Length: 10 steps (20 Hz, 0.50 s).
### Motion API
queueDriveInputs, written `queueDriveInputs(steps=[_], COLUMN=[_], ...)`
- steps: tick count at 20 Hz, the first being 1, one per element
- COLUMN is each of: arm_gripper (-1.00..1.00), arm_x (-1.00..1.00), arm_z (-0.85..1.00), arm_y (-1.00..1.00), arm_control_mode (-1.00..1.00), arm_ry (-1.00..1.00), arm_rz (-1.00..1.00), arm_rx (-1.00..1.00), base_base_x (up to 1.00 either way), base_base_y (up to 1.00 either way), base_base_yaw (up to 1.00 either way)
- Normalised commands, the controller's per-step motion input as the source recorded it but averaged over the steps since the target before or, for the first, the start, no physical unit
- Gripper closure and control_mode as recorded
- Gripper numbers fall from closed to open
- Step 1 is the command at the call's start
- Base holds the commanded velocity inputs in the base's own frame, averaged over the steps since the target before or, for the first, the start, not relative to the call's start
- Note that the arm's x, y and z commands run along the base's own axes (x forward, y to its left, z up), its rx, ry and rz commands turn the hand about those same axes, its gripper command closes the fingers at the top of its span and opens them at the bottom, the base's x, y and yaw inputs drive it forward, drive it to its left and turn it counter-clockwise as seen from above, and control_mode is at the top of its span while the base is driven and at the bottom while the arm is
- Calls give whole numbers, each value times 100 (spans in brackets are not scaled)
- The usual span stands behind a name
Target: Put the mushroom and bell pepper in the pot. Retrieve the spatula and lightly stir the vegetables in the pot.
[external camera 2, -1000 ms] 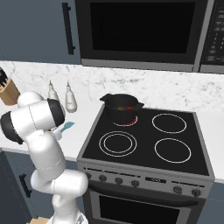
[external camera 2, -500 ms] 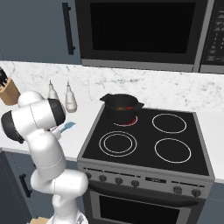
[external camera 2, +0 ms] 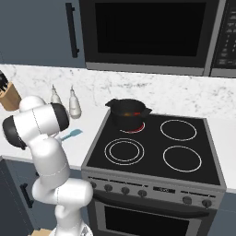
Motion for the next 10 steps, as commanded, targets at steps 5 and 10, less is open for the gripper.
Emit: queueDriveInputs(steps=[5,10], arm_gripper=[100,100], arm_x=[0,-1], arm_z=[-2,7], arm_y=[1,0], arm_control_mode=[-100,-100], arm_ry=[-1,-1], arm_rz=[0,0], arm_rx=[0,5], base_base_x=[0,0], base_base_y=[0,0], base_base_yaw=[0,0])
